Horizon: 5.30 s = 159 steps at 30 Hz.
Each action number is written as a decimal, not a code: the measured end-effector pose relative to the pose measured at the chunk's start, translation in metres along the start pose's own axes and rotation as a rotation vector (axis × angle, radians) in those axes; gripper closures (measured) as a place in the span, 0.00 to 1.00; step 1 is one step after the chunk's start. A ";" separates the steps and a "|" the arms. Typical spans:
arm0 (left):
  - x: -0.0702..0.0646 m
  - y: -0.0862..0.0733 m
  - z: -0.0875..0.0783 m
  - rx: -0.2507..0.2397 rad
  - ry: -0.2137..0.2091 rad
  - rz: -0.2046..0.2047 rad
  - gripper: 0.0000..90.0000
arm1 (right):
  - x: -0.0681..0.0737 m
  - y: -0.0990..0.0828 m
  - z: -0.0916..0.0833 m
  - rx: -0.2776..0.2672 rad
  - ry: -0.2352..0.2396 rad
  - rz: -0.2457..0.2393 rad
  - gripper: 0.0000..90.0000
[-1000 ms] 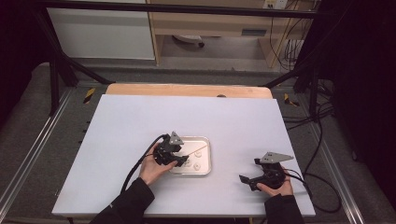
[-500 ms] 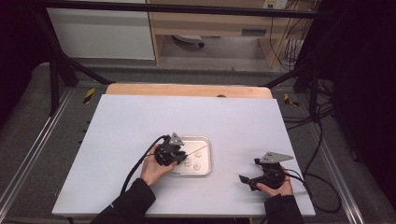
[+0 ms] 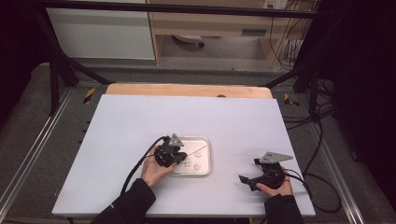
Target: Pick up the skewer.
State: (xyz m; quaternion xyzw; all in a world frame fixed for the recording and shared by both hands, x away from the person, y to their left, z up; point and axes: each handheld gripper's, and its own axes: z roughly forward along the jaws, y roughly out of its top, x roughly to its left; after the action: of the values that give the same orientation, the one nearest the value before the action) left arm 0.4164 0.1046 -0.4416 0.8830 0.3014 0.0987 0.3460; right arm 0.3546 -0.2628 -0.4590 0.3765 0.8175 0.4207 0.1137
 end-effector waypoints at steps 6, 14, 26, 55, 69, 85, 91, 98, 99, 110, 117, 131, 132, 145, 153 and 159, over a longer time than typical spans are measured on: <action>0.002 -0.001 0.000 -0.008 -0.013 -0.011 0.98 | 0.000 0.000 0.000 0.001 -0.001 -0.003 0.02; 0.002 -0.001 -0.005 -0.041 -0.014 -0.006 0.98 | 0.000 0.000 0.000 0.000 0.001 -0.001 0.02; -0.001 0.001 -0.016 -0.074 -0.030 -0.006 0.98 | 0.000 0.000 0.000 -0.004 -0.001 -0.002 0.02; -0.015 0.003 -0.031 -0.078 -0.063 0.031 0.98 | 0.016 0.012 0.005 0.016 -0.037 -0.079 0.01; -0.027 0.008 -0.036 -0.078 -0.084 0.067 0.98 | 0.035 0.024 0.011 0.054 -0.075 -0.202 0.02; -0.043 0.015 -0.039 -0.052 -0.104 0.114 0.98 | 0.060 0.039 0.017 0.100 -0.130 -0.405 0.06; -0.048 0.019 -0.038 -0.043 -0.110 0.132 0.98 | 0.068 0.045 0.020 0.114 -0.147 -0.490 0.08; -0.057 0.026 -0.035 -0.024 -0.117 0.167 0.98 | 0.076 0.053 0.020 0.112 -0.151 -0.569 0.13; -0.058 0.027 -0.035 -0.021 -0.119 0.173 0.98 | 0.077 0.053 0.020 0.109 -0.151 -0.577 0.14; -0.075 0.042 -0.022 0.022 -0.140 0.225 0.98 | 0.083 0.057 0.024 0.092 -0.130 -0.701 0.30; -0.083 0.049 -0.013 0.049 -0.156 0.242 0.98 | 0.082 0.056 0.027 0.108 -0.120 -0.776 0.41; -0.094 0.055 -0.006 0.068 -0.184 0.267 0.98 | 0.083 0.051 0.032 0.161 -0.057 -0.977 0.71; -0.094 0.055 -0.005 0.069 -0.187 0.270 0.98 | 0.083 0.051 0.032 0.161 -0.057 -0.977 0.71; -0.097 0.053 -0.005 0.076 -0.206 0.286 0.98 | 0.085 0.050 0.034 0.192 -0.030 -1.107 0.94; -0.095 0.052 -0.004 0.079 -0.211 0.281 0.98 | 0.086 0.049 0.032 0.204 -0.022 -1.150 0.98; -0.091 0.052 -0.008 0.096 -0.210 0.266 0.94 | 0.089 0.050 0.032 0.216 -0.033 -1.174 0.99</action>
State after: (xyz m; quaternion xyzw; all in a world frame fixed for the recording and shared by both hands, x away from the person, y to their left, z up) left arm 0.3645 0.0241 -0.3973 0.9361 0.1482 0.0363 0.3170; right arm 0.3348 -0.1625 -0.4287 -0.1225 0.9252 0.1961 0.3010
